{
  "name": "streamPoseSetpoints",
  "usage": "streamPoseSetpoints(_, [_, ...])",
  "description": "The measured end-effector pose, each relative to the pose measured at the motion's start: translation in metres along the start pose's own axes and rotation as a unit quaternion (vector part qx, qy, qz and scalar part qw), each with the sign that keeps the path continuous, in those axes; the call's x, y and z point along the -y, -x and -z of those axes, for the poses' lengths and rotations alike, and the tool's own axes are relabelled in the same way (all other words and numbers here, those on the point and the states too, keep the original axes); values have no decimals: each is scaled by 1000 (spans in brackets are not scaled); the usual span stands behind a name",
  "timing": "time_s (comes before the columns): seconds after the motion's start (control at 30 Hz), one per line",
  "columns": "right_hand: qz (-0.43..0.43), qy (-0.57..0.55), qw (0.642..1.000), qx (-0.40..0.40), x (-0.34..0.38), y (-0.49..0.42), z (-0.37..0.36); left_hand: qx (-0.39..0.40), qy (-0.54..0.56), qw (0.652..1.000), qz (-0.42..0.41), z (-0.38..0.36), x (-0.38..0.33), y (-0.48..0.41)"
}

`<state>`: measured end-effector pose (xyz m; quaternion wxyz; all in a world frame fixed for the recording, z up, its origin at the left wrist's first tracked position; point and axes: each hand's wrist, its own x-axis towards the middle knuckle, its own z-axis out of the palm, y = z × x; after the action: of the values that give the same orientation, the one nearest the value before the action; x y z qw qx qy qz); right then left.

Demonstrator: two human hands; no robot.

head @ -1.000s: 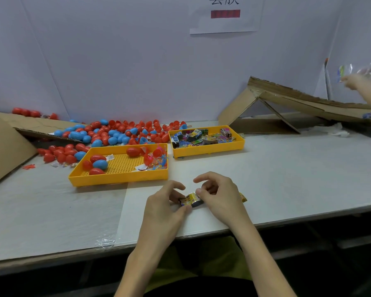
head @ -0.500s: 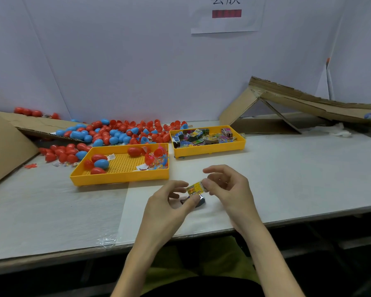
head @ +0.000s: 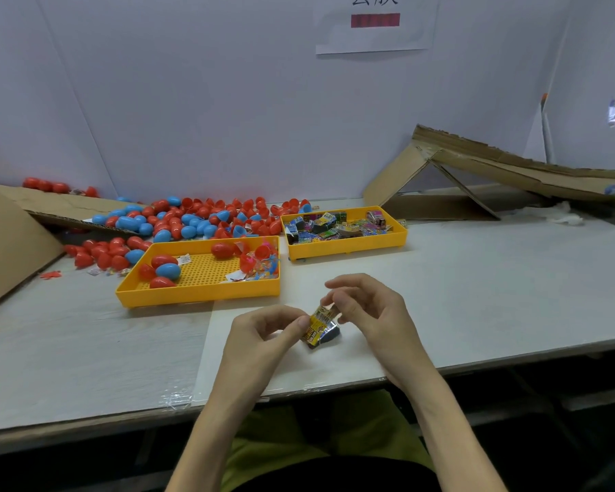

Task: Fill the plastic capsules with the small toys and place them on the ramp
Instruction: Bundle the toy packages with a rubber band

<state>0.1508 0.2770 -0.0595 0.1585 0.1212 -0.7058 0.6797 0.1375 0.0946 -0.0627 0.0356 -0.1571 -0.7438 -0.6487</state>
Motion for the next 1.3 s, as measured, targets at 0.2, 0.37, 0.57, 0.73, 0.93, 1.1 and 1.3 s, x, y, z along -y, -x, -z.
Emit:
streamPoseSetpoints(0.2, [-5, 129, 992, 3, -3, 0, -6, -12, 39, 999, -8, 1, 3, -1])
streamPoseSetpoints(0.37, [-5, 136, 991, 10, -2, 1, -6, 9, 40, 999, -15, 1, 1, 0])
streamPoseSetpoints(0.57, [2, 76, 997, 23, 0, 2, -4, 22, 23, 999, -32, 1, -1, 0])
streamPoseSetpoints(0.73, [8, 99, 994, 49, 1, 3, -5, 6, 73, 997, -23, 4, -1, -1])
streamPoseSetpoints(0.93, [24, 59, 996, 55, 4, 4, -5, 8, -28, 998, -50, -1, 1, 3])
streamPoseSetpoints(1.1, [22, 55, 995, 75, 5, 4, -3, 14, -33, 998, -56, -3, -1, 4])
streamPoseSetpoints(1.3, [34, 104, 988, 106, 6, 5, -6, -54, -18, 996, -70, -4, 1, 4])
